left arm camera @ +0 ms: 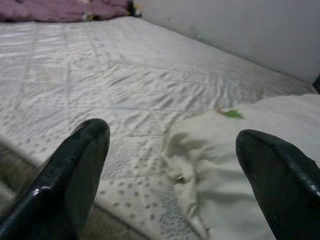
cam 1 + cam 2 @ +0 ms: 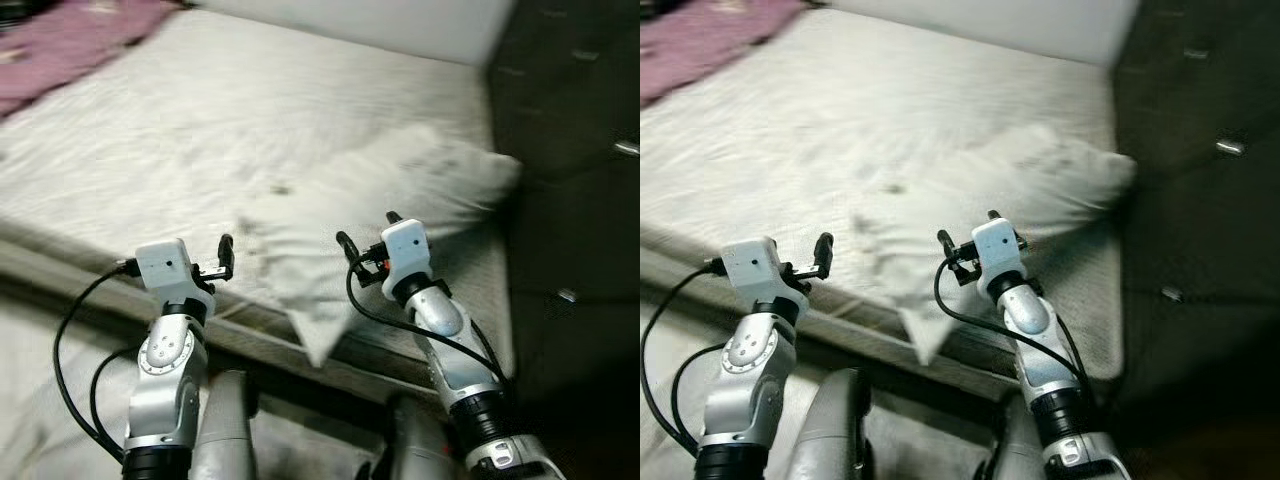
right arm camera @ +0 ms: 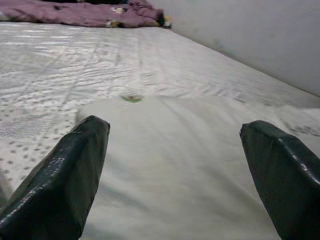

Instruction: Clean up the room

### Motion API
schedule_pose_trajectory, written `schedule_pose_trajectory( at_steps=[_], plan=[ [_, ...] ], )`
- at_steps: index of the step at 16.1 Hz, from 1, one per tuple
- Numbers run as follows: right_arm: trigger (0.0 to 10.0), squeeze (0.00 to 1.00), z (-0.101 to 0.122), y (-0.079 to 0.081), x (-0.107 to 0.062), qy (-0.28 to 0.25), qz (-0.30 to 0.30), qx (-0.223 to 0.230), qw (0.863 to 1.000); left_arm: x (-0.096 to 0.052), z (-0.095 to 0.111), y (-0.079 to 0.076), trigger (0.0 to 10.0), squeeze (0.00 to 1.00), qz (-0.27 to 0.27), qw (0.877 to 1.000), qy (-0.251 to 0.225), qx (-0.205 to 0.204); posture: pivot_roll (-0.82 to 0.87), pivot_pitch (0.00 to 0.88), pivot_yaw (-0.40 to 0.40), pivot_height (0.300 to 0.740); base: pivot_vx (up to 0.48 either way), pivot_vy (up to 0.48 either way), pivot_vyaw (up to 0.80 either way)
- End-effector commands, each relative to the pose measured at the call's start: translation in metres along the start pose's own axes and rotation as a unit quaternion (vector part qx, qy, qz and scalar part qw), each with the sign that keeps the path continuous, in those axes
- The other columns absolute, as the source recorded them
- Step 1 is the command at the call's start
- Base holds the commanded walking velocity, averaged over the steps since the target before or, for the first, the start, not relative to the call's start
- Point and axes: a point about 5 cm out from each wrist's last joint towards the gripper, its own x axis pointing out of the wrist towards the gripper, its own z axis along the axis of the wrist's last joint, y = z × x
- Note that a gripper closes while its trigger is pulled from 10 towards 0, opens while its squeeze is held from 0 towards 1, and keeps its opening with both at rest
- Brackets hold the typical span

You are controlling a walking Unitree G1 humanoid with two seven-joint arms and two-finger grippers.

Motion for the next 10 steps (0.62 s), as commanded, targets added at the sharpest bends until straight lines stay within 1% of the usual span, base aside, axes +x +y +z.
schedule_pose_trajectory(
  at_steps=[1, 2, 5, 6, 7, 10],
  plan=[
    [10.0, 0.00, -0.0056, -0.0024, 0.0001, 0.020, 0.002, 0.002, 1.000, 0.0016, -0.0006, -0.0048, 10.0, 0.00, -0.008, 1.000, 0.006, -0.002, 0.05, 0.035, -0.097, 0.598, 0.000, 0.000, 0.00],
    [10.0, 0.00, -0.0059, -0.0026, 0.0002, 0.021, 0.002, 0.003, 1.000, 0.0017, -0.0006, -0.0049, 10.0, 0.00, -0.008, 1.000, 0.006, -0.003, 0.05, 0.035, -0.097, 0.598, 0.000, 0.000, 0.00],
    [10.0, 0.00, -0.0058, -0.0030, 0.0001, 0.023, 0.000, 0.004, 1.000, 0.0015, -0.0005, -0.0048, 10.0, 0.00, -0.010, 1.000, 0.008, -0.005, 0.05, 0.044, -0.096, 0.598, 0.000, 0.480, 0.00],
    [10.0, 0.00, -0.0062, -0.0032, 0.0003, 0.025, -0.001, 0.004, 1.000, 0.0017, -0.0005, -0.0050, 10.0, 0.00, -0.011, 1.000, 0.009, -0.004, 0.05, 0.044, -0.096, 0.598, 0.000, 0.322, 0.00],
    [10.0, 0.00, -0.0067, -0.0035, 0.0006, 0.028, -0.003, 0.005, 1.000, 0.0018, -0.0004, -0.0056, 10.0, 0.00, -0.013, 1.000, 0.009, -0.003, 0.05, 0.044, -0.096, 0.598, 0.000, 0.000, -0.42],
    [10.0, 0.00, -0.0070, -0.0040, 0.0007, 0.030, -0.005, 0.007, 1.000, 0.0019, -0.0004, -0.0057, 10.0, 0.00, -0.012, 1.000, 0.009, -0.002, 0.05, 0.047, -0.096, 0.598, 0.000, 0.000, -0.74]
  ],
)
